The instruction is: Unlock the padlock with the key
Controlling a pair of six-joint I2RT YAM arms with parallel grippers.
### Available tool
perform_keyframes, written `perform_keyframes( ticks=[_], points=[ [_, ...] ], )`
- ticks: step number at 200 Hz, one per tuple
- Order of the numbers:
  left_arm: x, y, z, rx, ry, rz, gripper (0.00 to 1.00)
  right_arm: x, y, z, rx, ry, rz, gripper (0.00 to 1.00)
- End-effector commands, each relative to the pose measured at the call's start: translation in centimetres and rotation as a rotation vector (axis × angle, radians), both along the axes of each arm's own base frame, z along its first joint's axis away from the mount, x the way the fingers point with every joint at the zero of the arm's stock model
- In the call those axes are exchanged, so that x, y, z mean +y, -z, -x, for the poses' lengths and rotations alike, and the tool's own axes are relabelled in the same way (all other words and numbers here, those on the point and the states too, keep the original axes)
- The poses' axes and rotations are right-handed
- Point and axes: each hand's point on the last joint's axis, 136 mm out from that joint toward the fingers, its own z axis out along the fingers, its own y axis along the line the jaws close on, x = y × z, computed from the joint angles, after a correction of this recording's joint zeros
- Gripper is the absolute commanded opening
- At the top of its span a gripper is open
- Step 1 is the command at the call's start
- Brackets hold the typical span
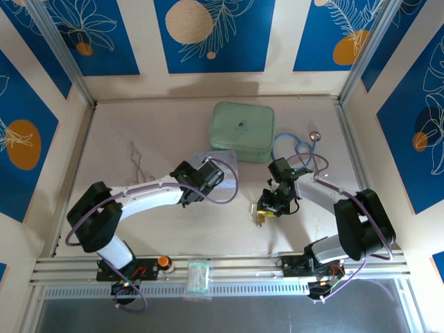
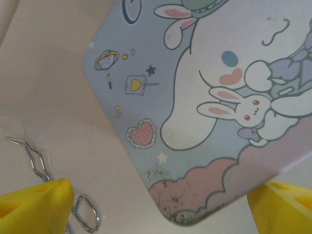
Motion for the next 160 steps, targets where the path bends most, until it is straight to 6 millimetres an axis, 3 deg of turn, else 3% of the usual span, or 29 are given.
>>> perform_keyframes(
  ticks=[1, 17, 28, 44, 50, 55, 76, 90, 126, 133, 160],
  points=[
    [0.8, -1.0, -0.5, -0.03, -0.045, 0.068, 0.92, -1.2, -0.4, 0.7, 0.017, -0.04, 0.082, 0.34],
    [1.1, -1.5, -0.4, -0.043, -0.057, 0.096, 0.92, -1.3, -0.8, 0.3, -0.008, -0.04, 0.087, 0.39],
    [1.1, -2.4, -0.2, -0.062, -0.063, 0.142, 0.94, -1.3, -1.3, -0.2, -0.051, -0.044, 0.089, 0.5],
    [0.9, -4.0, 0.2, -0.093, -0.058, 0.256, 0.99, -1.4, -2.8, -1.6, -0.152, -0.044, 0.101, 0.73],
    [1.0, -4.7, 0.3, -0.106, -0.061, 0.308, 0.99, -1.5, -3.6, -2.3, -0.202, -0.041, 0.107, 0.92],
    [0.9, -5.2, 0.4, -0.113, -0.06, 0.351, 0.99, -1.6, -4.1, -2.8, -0.233, -0.04, 0.109, 0.98],
    [2.4, -7.5, 0.3, -0.181, -0.102, 0.501, 0.99, -2.6, -6.7, -5.2, -0.389, -0.03, 0.163, 1.0],
    [4.9, -8.1, -0.4, -0.23, -0.19, 0.532, 0.99, -3.8, -8.2, -7.3, -0.535, -0.015, 0.229, 1.0],
    [11.7, -9.7, -2.0, -0.454, -0.37, 0.45, 0.99, -6.8, -12.0, -12.5, -1.007, 0.028, 0.371, 0.99],
    [13.3, -10.0, -2.2, -0.496, -0.414, 0.437, 0.99, -7.7, -11.9, -12.9, -1.071, 0.055, 0.394, 0.99],
    [16.7, -8.9, -3.7, -0.614, -0.412, 0.296, 0.99, -11.1, -12.9, -14.3, -1.139, 0.144, 0.417, 1.0]
  ],
)
